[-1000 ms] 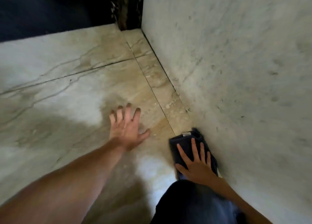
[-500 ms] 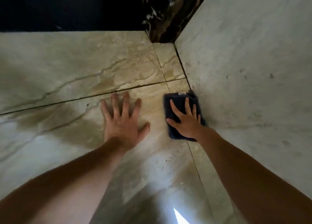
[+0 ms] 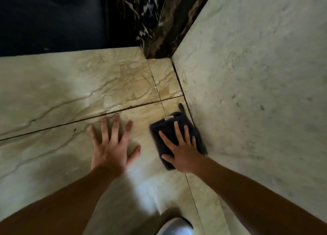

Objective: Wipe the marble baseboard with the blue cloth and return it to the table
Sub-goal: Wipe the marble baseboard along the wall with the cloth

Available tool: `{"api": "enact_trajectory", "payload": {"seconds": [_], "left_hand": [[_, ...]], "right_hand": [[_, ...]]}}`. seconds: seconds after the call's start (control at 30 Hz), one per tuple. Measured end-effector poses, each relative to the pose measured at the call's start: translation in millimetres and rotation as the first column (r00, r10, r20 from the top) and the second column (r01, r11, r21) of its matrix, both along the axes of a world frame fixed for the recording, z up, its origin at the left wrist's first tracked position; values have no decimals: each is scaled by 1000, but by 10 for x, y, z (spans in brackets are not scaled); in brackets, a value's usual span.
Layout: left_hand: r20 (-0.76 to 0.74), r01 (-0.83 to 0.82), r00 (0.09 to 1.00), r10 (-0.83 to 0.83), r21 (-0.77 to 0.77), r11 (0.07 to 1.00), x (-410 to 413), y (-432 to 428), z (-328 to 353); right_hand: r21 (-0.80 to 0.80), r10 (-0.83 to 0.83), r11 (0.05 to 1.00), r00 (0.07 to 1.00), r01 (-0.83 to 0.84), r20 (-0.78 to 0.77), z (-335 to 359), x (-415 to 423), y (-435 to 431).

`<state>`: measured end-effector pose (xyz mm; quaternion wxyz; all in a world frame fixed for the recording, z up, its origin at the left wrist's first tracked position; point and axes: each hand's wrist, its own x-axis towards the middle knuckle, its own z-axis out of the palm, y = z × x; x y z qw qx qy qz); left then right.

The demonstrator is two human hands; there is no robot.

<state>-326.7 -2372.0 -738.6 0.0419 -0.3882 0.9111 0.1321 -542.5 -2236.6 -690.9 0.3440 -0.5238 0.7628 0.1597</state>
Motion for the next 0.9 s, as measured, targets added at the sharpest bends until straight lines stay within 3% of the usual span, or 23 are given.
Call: {"api": "enact_trajectory", "payload": {"seconds": [0.07,0.27,0.5,0.63,0.73,0.9], "left_hand": [[-31,2,1000,-4,-53,999,17,5,-32],[12,-1,1000,1,-8,1000,-29,2,66],[4,-14,1000,14,12,1000,-5,-10,22],[-24,-37,999,38,16,999,-11,-14,-7],[-15,-36,999,36,23,999,-23,-35,5],[-35,-44,998,46,39,998,-24,1,-18]], "right_hand": [[-144,78,985,992,-91,-95,-103,-31,80],[-251,-90,967,986,53,-141,-212,-66,-400],[-162,-166,974,986,161,-17,-276,-518,-1822],[-312,-81,949,989,39,-122,-250,-292,-1121],[-298,-99,953,982,47,-162,-235,30,-481],[-261,-98,963,988,64,-119,-279,-188,-960]]}}
